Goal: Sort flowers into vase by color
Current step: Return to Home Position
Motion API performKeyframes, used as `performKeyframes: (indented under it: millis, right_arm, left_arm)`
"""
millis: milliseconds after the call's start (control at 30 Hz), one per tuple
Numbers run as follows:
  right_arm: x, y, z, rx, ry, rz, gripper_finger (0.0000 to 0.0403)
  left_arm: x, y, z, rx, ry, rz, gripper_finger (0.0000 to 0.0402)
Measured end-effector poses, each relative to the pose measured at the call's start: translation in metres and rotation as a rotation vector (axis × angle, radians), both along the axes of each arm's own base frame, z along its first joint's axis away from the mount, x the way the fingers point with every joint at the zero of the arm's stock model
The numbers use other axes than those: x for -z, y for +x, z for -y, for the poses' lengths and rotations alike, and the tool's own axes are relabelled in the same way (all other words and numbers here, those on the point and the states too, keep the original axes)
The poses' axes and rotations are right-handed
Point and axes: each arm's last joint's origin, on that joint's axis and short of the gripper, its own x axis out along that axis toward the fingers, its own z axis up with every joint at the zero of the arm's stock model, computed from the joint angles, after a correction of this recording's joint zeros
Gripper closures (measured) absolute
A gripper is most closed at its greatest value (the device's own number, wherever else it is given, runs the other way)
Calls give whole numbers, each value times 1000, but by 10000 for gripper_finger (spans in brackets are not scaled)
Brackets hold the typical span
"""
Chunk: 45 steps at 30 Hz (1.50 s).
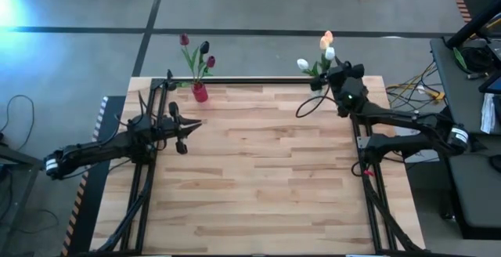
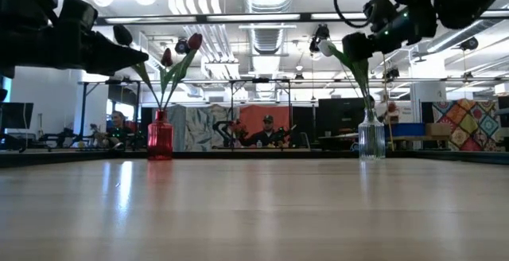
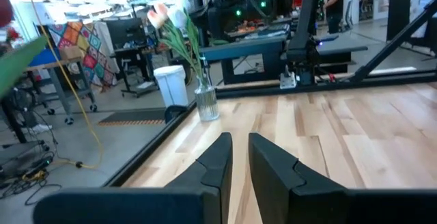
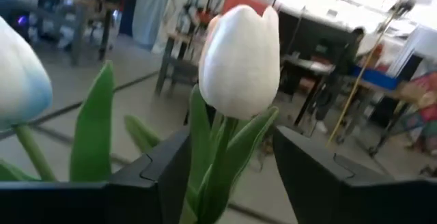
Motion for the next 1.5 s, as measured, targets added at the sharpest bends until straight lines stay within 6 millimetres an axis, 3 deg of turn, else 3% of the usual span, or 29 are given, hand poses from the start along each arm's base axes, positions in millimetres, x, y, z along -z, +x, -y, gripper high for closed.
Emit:
performKeyframes:
  millis: [267, 533, 867, 1067, 1333, 1500]
  right_arm:
    - [-24, 7, 4, -9, 196, -76, 179]
    - [-55, 1, -3, -57, 238, -92, 170]
    - [-67, -26, -44, -165, 275, -111, 190]
    - [-52, -27, -68, -408, 294, -98, 259]
    - [-6, -10, -84, -812, 264, -77, 382]
    - [25, -7, -91, -1062, 208, -7, 394]
  left_arm:
    - [0, -5, 2, 0, 3, 9, 366]
    - [-3, -11, 4, 0, 16, 46, 366]
    - [-1, -16, 6, 0, 10, 26, 366]
    - [-4, -16, 6, 0, 16, 38, 366]
    - [-2, -16, 6, 2, 6, 51, 366]
    - [-2, -16, 6, 7, 3, 54, 366]
